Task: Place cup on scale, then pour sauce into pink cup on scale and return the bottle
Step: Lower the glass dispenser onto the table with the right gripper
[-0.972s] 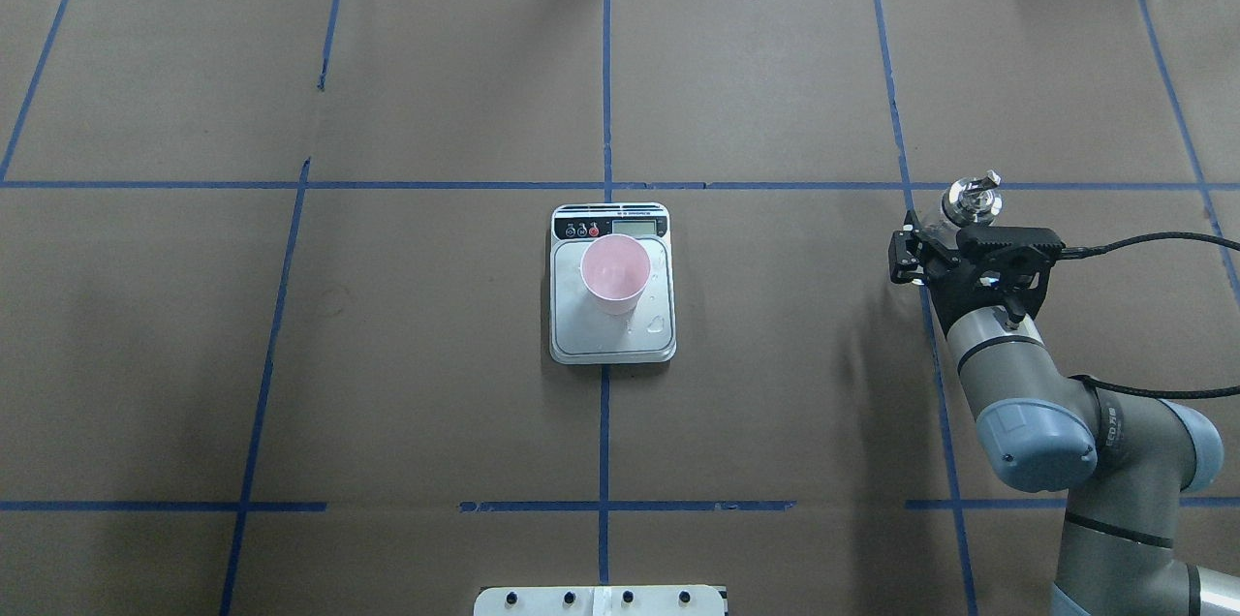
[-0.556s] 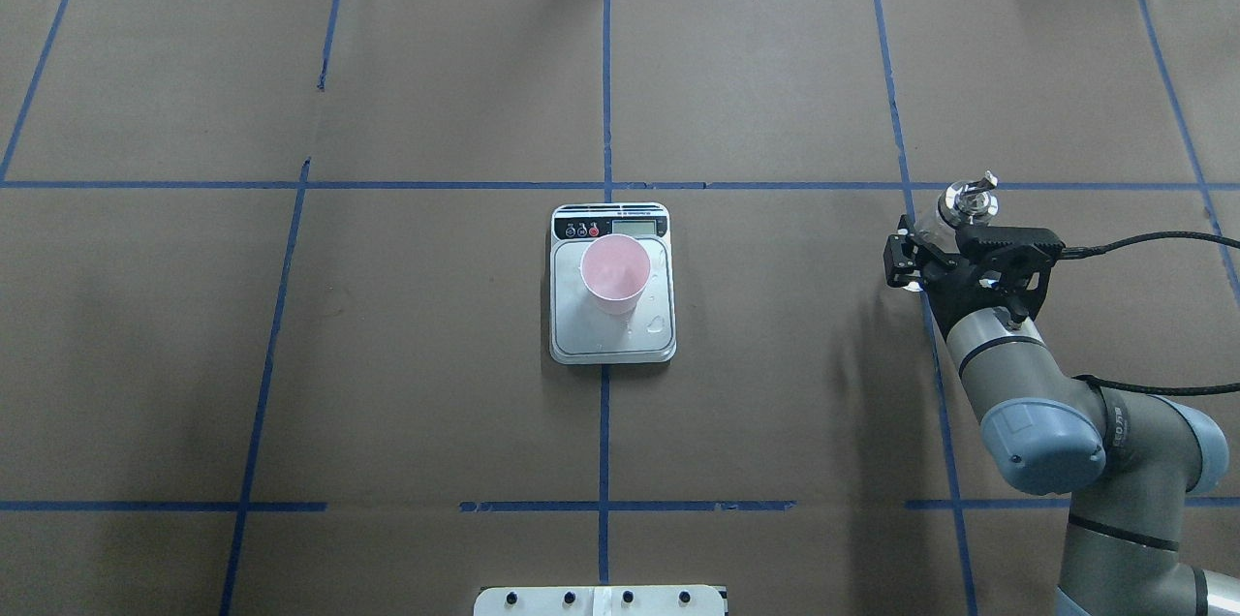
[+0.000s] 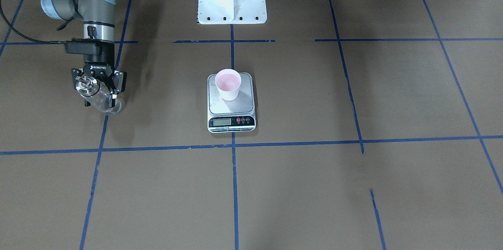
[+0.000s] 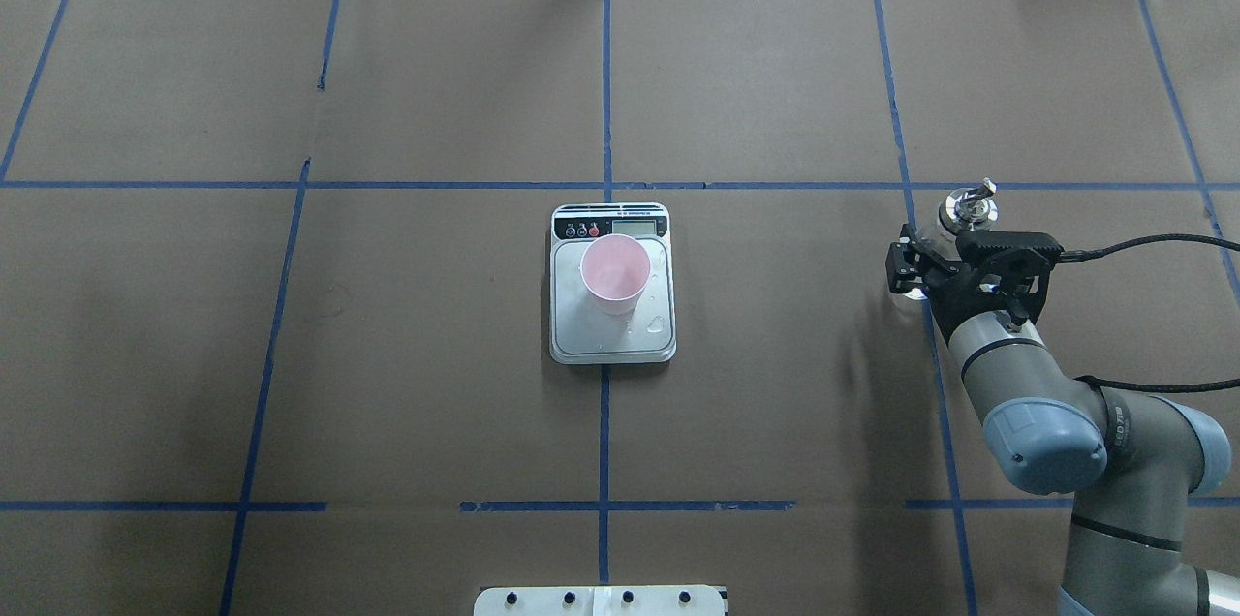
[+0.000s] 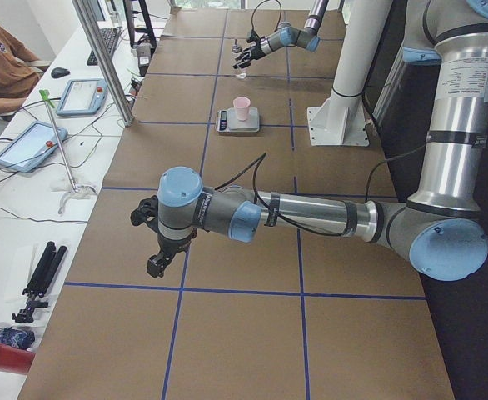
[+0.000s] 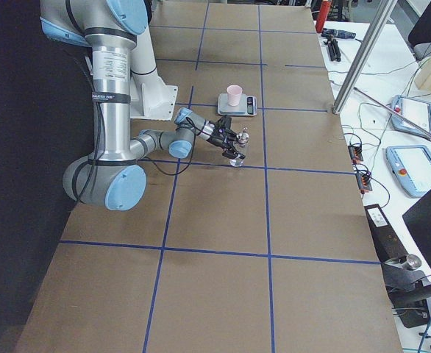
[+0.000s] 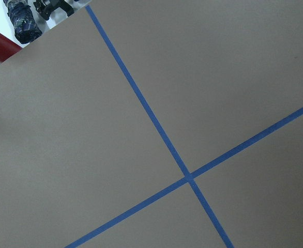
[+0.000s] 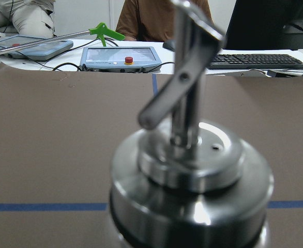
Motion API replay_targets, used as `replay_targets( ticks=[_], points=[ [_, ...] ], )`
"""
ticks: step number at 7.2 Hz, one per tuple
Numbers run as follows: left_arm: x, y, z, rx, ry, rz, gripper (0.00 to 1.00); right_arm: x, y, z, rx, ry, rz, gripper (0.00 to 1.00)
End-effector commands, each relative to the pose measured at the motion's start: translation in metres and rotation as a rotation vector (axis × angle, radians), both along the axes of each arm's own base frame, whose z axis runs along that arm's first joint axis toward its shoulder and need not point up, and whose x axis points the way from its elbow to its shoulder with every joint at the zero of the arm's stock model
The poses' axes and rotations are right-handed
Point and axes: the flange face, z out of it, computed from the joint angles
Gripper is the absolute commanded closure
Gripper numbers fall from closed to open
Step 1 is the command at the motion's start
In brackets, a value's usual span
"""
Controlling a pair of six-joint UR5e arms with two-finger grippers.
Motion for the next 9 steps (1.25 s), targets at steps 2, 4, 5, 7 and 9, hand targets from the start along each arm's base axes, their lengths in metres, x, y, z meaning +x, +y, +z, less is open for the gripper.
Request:
replay_targets(
  ticks=[2, 4, 5, 7, 9],
  points=[
    [-0.0004, -0.0003, -0.0005, 0.001, 0.000, -0.001, 0.00, 0.0035, 0.0006, 0.0071, -0.006, 0.013, 0.000, 1.00],
    [-0.0004, -0.0010, -0.0014, 0.002, 0.000, -0.001, 0.00, 0.0031, 0.0009, 0.0076, -0.010, 0.014, -0.004, 1.00],
    [0.0004, -0.0011, -0.0014, 0.002, 0.000, 0.001, 0.00, 0.0030, 0.0011, 0.0070, -0.012, 0.010, -0.007, 1.00],
    [0.0004, -0.0018, -0.0022, 0.004, 0.000, 0.001, 0.00, 0.0017, 0.0021, 0.0081, -0.018, 0.008, -0.013, 0.96],
    [0.0004, -0.0018, -0.0022, 0.004, 0.000, 0.001, 0.00, 0.0022, 0.0015, 0.0081, -0.018, 0.008, -0.012, 0.78]
  ],
)
